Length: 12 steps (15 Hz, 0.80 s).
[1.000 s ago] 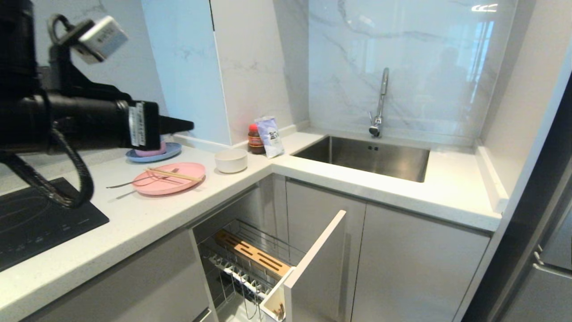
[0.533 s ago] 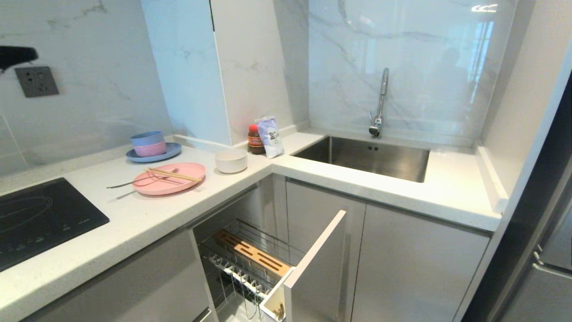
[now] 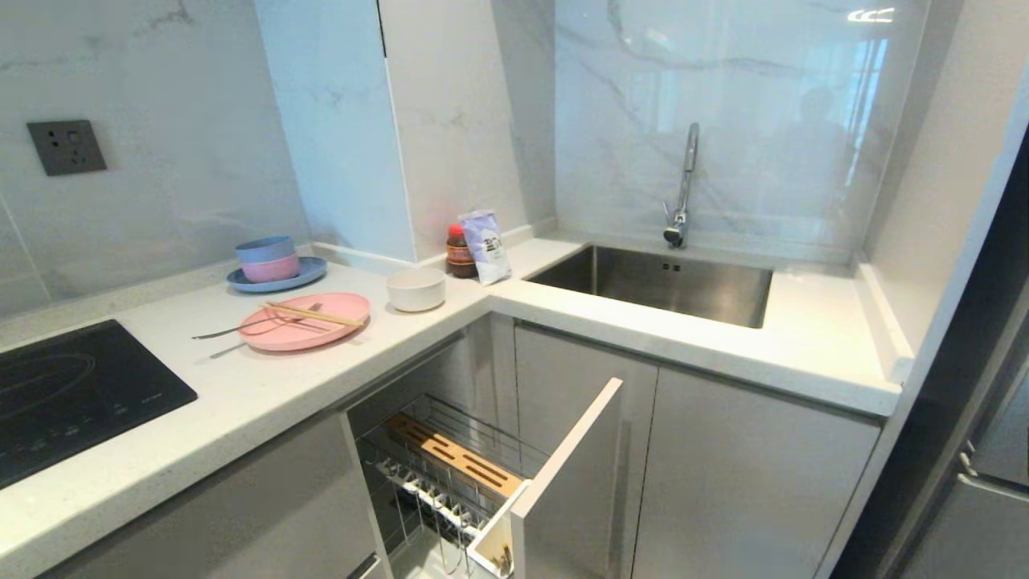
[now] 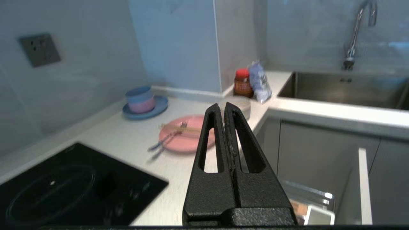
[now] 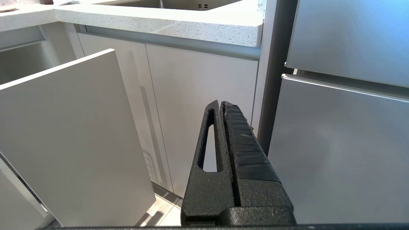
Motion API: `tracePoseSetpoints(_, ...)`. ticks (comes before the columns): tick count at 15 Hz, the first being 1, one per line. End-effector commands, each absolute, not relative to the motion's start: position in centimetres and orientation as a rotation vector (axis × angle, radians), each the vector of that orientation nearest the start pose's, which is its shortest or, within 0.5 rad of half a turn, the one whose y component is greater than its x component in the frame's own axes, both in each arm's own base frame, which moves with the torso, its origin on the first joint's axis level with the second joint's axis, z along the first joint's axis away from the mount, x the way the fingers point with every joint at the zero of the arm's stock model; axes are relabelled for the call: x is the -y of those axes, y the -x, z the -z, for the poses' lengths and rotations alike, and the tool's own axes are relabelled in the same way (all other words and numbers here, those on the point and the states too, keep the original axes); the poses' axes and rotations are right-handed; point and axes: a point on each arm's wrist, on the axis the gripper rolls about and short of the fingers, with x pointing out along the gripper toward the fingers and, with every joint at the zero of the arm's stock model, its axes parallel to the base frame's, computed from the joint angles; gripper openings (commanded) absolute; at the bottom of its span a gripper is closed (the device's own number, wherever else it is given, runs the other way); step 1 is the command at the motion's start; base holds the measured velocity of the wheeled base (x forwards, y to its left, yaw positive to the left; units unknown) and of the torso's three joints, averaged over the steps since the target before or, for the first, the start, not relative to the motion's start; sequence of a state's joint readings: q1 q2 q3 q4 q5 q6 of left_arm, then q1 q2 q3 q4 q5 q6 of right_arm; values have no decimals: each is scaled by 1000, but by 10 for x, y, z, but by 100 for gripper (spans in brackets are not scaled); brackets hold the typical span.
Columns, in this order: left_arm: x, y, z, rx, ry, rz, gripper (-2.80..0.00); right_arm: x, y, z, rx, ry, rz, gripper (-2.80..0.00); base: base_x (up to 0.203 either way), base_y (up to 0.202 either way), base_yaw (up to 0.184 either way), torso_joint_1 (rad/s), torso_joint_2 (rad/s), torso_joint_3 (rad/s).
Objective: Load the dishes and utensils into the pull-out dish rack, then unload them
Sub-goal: Pick up the chopsticks and place it in the cupboard
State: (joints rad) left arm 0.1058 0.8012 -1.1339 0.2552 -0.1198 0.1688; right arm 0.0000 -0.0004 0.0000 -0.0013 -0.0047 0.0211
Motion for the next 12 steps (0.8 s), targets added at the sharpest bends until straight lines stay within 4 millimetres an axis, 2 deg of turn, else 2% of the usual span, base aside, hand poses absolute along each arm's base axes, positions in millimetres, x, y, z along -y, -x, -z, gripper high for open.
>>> tracePoseSetpoints(1, 3, 5, -314, 97, -175, -6, -280, 0, 23, -75, 3, -21, 5, -280, 0, 0, 0, 0, 0, 0)
tracePoseSetpoints(3, 5, 35, -278, 128, -124, -11, -280, 0, 23, -75, 3, -21, 5, -280, 0, 0, 0, 0, 0, 0)
tracePoseSetpoints(5, 4, 52, -236, 130, -63, -12, -280, 0, 23, -75, 3, -21, 5, -280, 0, 0, 0, 0, 0, 0)
tracePoseSetpoints(7, 2, 60, -203, 134, -36, 7, -280, 0, 23, -75, 3, -21, 5, -280, 0, 0, 0, 0, 0, 0)
tracePoseSetpoints(11, 1, 62, -148, 114, -19, 21, -280, 0, 23, -75, 3, -21, 5, -280, 0, 0, 0, 0, 0, 0)
tracePoseSetpoints(12, 1, 59, -140, 95, -12, 19, -280, 0, 23, -75, 3, -21, 5, -280, 0, 0, 0, 0, 0, 0)
